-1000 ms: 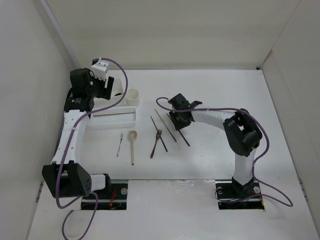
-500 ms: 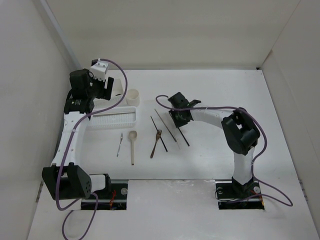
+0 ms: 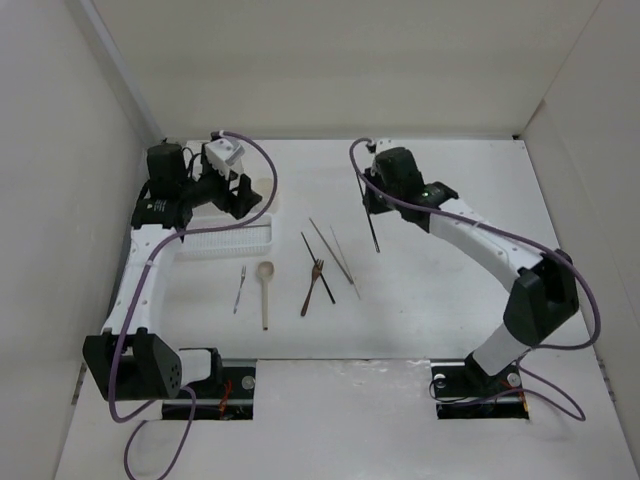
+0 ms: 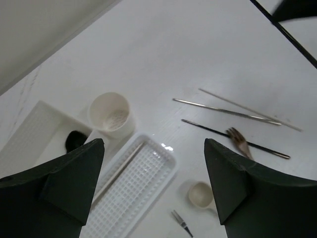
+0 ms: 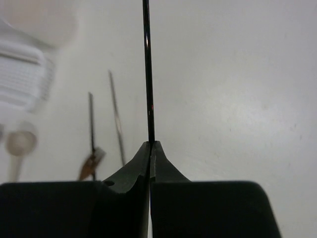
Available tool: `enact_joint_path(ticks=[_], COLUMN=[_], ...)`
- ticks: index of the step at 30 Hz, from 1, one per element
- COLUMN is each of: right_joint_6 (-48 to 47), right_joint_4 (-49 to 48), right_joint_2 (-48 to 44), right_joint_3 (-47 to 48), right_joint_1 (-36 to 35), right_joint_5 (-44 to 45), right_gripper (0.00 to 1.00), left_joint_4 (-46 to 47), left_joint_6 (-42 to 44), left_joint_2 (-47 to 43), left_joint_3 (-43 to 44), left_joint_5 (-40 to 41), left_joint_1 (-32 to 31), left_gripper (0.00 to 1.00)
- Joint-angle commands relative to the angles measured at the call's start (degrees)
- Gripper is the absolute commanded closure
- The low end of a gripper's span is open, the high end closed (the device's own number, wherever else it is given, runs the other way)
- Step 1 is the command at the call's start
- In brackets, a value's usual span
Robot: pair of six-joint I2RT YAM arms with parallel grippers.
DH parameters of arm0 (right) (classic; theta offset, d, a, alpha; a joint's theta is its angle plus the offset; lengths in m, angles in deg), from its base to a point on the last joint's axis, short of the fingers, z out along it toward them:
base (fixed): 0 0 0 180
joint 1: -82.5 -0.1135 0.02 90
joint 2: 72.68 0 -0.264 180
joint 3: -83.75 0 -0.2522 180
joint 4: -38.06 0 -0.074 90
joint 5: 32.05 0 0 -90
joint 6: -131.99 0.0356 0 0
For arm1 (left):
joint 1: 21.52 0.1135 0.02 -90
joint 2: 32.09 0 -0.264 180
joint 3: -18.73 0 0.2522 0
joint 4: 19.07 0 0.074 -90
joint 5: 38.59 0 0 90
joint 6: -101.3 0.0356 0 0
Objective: Sort the eating utensils into containers
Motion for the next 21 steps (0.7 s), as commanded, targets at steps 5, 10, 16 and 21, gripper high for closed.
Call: enact_joint_path(ticks=[5,10,16,21], right_joint_6=[0.5,4.0,6.9,8.2], right_joint_4=[-16.8,-23.7,-26.5,-28.2], right_joint_2=[-3.0,0.6,2.1,2.6], right_joint_3=[14.3,19.7,22.3,21.7], right_joint_1=[-3.5,-5.4,-6.0,-7.3], right_joint_5=[-8.0,-15.4,-19.9,-21.2], right_gripper=[1.0,1.0,1.0,1.0], left_joint_4=[1.4,18.1,43.4,43.4], left_joint_6=[-1.2,-20.6,-41.1,-41.6], left_joint_2=[3.3,5.8,8.5,10.4], left_joint_3=[8.4,7.3,4.2,5.0], left_joint_5=[-20.4,-27.3,-28.8,-30.2], left_joint_1=[-6.1,-7.3,-7.9,-9.1], left_gripper=[0.06,0.03,0.03,0.06])
